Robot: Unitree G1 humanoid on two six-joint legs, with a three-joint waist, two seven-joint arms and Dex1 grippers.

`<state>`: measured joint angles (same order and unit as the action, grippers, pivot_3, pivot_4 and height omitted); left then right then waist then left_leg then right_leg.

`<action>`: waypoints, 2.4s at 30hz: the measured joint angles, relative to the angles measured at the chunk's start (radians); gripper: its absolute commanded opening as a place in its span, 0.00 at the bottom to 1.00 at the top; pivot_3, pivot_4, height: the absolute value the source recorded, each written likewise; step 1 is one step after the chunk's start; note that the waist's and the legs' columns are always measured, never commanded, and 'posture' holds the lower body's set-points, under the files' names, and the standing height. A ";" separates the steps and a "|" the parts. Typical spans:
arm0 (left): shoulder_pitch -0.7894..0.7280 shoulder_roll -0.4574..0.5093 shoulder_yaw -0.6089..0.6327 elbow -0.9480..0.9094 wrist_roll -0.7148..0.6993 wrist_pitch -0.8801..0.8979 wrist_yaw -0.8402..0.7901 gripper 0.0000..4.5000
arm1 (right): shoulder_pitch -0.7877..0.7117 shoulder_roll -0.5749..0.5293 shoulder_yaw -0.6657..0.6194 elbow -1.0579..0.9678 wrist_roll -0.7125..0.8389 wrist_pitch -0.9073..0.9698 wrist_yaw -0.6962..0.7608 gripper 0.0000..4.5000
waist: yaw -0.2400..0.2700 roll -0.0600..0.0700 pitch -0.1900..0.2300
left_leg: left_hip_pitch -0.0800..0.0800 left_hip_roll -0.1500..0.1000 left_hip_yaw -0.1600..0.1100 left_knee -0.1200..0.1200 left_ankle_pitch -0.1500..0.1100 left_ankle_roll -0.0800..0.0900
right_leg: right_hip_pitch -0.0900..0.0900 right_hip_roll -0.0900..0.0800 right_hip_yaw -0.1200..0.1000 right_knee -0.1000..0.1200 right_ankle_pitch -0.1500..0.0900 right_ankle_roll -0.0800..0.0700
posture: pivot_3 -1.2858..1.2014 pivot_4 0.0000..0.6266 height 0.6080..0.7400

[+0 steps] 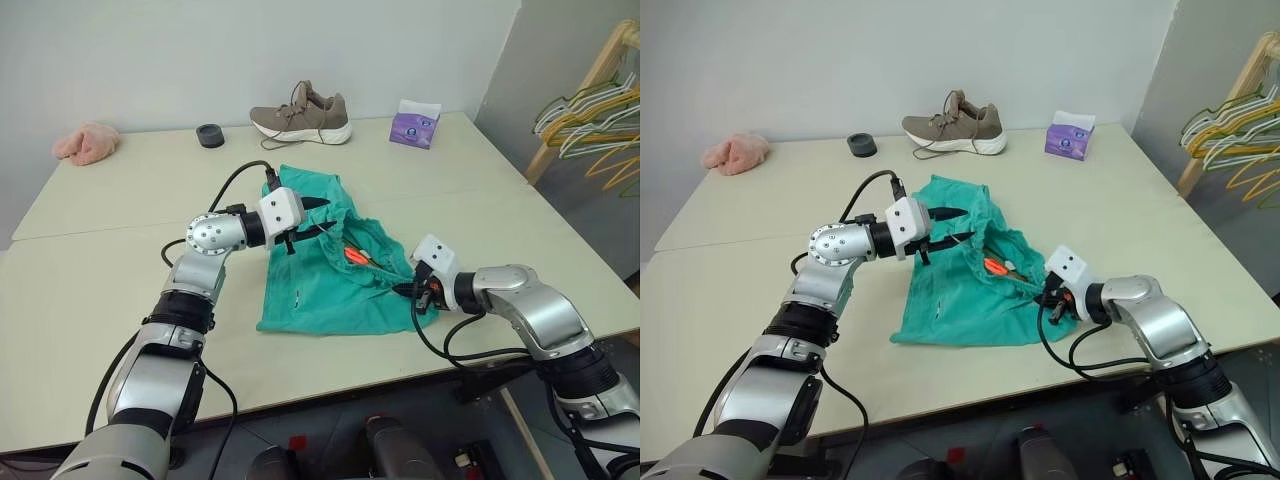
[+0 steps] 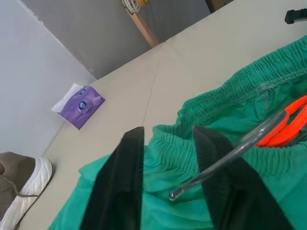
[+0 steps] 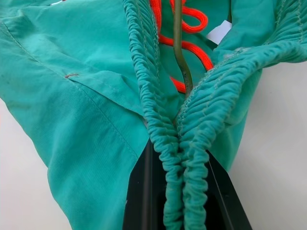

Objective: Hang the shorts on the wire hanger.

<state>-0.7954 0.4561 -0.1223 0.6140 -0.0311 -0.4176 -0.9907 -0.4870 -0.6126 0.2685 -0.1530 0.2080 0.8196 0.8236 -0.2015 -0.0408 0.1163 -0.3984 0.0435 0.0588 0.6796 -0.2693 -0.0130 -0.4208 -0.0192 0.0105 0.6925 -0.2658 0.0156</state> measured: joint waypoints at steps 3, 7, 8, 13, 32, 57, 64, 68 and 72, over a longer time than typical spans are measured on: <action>-0.003 -0.001 -0.001 0.008 0.005 -0.006 0.000 0.00 | 0.000 -0.013 0.006 -0.003 -0.011 -0.027 0.004 0.00 | -0.001 0.000 0.000 | 0.000 0.000 0.000 0.000 0.000 0.000 | 0.000 0.000 0.000 0.000 0.000 0.000 | 0.41 0.11 1.00; -0.025 -0.002 -0.002 0.008 0.010 -0.005 -0.002 0.00 | 0.004 -0.038 0.031 -0.018 -0.037 -0.085 0.018 0.00 | -0.004 0.000 0.000 | 0.000 0.000 0.000 0.000 0.000 0.000 | 0.000 0.000 0.000 0.000 0.000 0.000 | 0.41 0.11 1.00; -0.029 -0.002 -0.002 0.008 0.010 -0.003 -0.002 0.00 | 0.007 -0.045 0.034 -0.023 -0.043 -0.099 0.024 0.00 | -0.005 0.000 0.000 | 0.000 0.000 0.000 0.000 0.000 0.000 | 0.000 0.000 0.000 0.000 0.000 0.000 | 0.41 0.11 1.00; -0.048 -0.005 -0.008 -0.015 0.006 0.060 -0.003 0.00 | 0.048 -0.118 0.046 -0.082 -0.099 -0.218 0.038 0.18 | -0.006 0.000 0.000 | 0.000 0.000 0.000 0.000 0.000 0.000 | 0.000 0.000 -0.001 -0.001 0.000 0.000 | 0.41 0.11 1.00; -0.181 -0.002 0.043 -0.172 -0.065 0.440 0.040 0.00 | 0.210 -0.286 -0.258 -0.278 0.070 0.042 0.094 0.86 | -0.011 0.000 0.000 | -0.001 0.000 0.000 0.000 0.000 0.000 | 0.000 0.000 0.000 -0.002 0.000 0.000 | 0.41 0.10 1.00; -0.262 0.067 0.038 -0.215 -0.038 0.381 0.034 0.00 | 0.078 -0.288 -0.299 -0.232 0.213 0.127 0.043 0.10 | -0.022 0.001 -0.001 | 0.000 0.000 0.000 -0.001 0.000 0.000 | 0.000 0.000 0.001 -0.002 0.000 0.001 | 0.41 0.09 1.00; -0.260 0.091 0.016 -0.204 0.001 0.314 0.034 0.00 | 0.071 -0.284 -0.303 -0.232 0.237 0.126 0.046 0.01 | -0.022 0.001 -0.001 | 0.000 0.000 0.000 -0.001 0.000 0.000 | 0.000 0.000 0.001 -0.002 0.000 0.000 | 0.41 0.09 1.00; -0.258 0.109 -0.003 -0.176 0.035 0.257 0.036 0.00 | 0.053 -0.327 -0.319 -0.233 0.259 0.127 0.072 0.01 | -0.022 0.002 -0.001 | 0.000 0.000 0.001 -0.001 0.000 0.000 | 0.000 0.000 0.001 -0.002 0.000 0.000 | 0.41 0.09 1.00; -0.257 0.114 -0.004 -0.150 0.055 0.226 0.039 0.00 | 0.013 -0.359 -0.343 -0.244 0.287 0.129 0.090 0.01 | -0.023 0.002 -0.001 | 0.000 0.000 0.000 -0.001 0.000 0.000 | 0.000 0.000 0.001 -0.002 0.000 0.000 | 0.41 0.10 1.00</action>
<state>-1.0524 0.5698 -0.1268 0.4644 0.0235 -0.1920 -0.9514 -0.4743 -0.9716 -0.0747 -0.3970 0.4946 0.9482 0.9138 -0.2241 -0.0392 0.1153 -0.3987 0.0435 0.0593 0.6787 -0.2693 -0.0131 -0.4208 -0.0190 0.0114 0.6902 -0.2661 0.0161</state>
